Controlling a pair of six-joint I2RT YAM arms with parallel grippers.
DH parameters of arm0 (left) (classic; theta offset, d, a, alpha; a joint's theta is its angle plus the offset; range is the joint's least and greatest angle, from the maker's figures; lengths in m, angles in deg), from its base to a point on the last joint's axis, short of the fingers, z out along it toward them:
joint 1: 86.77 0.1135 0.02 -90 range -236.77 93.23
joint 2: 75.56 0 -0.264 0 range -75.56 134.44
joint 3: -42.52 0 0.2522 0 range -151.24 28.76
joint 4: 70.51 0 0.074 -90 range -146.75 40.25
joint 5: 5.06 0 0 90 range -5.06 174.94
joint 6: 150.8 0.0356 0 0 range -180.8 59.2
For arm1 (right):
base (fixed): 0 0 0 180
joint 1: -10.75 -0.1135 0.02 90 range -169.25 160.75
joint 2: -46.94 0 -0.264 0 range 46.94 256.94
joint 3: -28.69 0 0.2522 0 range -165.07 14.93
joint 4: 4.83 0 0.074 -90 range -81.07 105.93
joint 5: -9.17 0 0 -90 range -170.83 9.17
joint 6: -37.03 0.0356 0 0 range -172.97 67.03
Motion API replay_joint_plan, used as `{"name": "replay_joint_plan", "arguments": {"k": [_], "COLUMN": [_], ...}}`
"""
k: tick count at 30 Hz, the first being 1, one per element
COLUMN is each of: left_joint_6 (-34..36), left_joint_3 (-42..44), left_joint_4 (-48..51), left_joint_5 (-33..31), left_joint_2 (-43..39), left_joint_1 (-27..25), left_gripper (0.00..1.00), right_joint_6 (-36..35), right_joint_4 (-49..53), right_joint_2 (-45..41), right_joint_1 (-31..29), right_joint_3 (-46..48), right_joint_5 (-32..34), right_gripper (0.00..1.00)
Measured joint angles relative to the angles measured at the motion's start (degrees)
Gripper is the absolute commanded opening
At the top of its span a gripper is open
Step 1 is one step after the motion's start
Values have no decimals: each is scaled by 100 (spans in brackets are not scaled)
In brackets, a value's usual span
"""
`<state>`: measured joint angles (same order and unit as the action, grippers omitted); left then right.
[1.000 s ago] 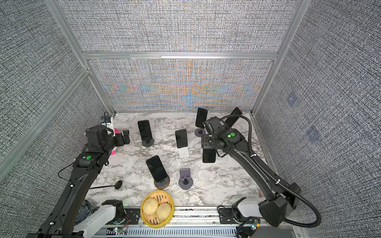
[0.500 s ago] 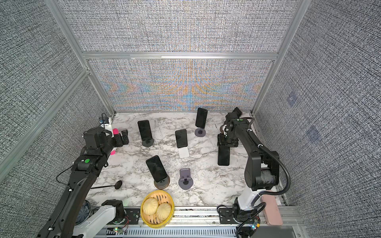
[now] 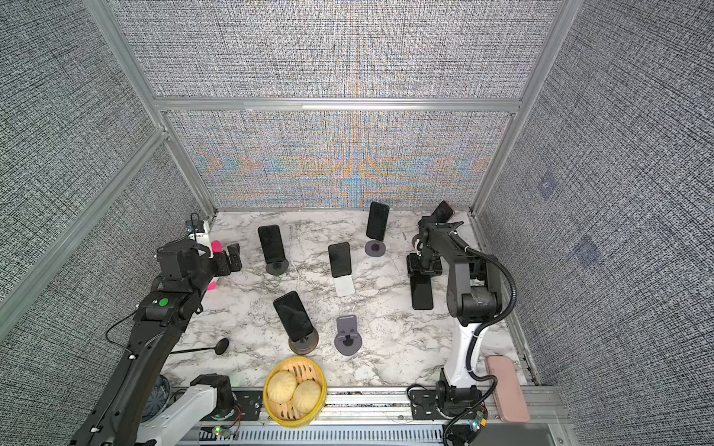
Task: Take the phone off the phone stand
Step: 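Carry the phone farther from the robot and lay it flat, opening the right gripper, then move the right gripper to the black phone on the stand beside the bread basket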
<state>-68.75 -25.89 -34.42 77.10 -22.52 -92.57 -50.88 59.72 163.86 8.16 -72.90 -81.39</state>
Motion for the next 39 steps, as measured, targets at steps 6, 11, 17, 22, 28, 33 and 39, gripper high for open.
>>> {"name": "replay_joint_plan", "arguments": {"k": [6,11,17,22,28,33,39], "left_joint_6": [0,2,4,4,4,4,4], "left_joint_3": [13,15,15,15,15,15,15], "left_joint_4": [0,0,-2,-2,0,0,0], "left_joint_5": [-72,-107,-107,-107,-103,-103,-105], "left_joint_2": [4,15,39,66,90,90,90], "left_joint_1": [0,0,0,0,0,0,0], "left_gripper": [99,99,99,99,99,99,99], "right_joint_6": [9,42,-42,-46,-68,-83,-92], "right_joint_4": [-173,-192,-166,-105,-68,-63,-120], "right_joint_2": [391,566,815,911,955,957,879], "right_joint_1": [2,2,7,20,37,46,46], "right_joint_3": [-208,-426,-782,-920,-962,-960,-898], "right_joint_5": [227,339,369,356,343,321,365], "right_gripper": [62,61,63,75,81,85,87]}}
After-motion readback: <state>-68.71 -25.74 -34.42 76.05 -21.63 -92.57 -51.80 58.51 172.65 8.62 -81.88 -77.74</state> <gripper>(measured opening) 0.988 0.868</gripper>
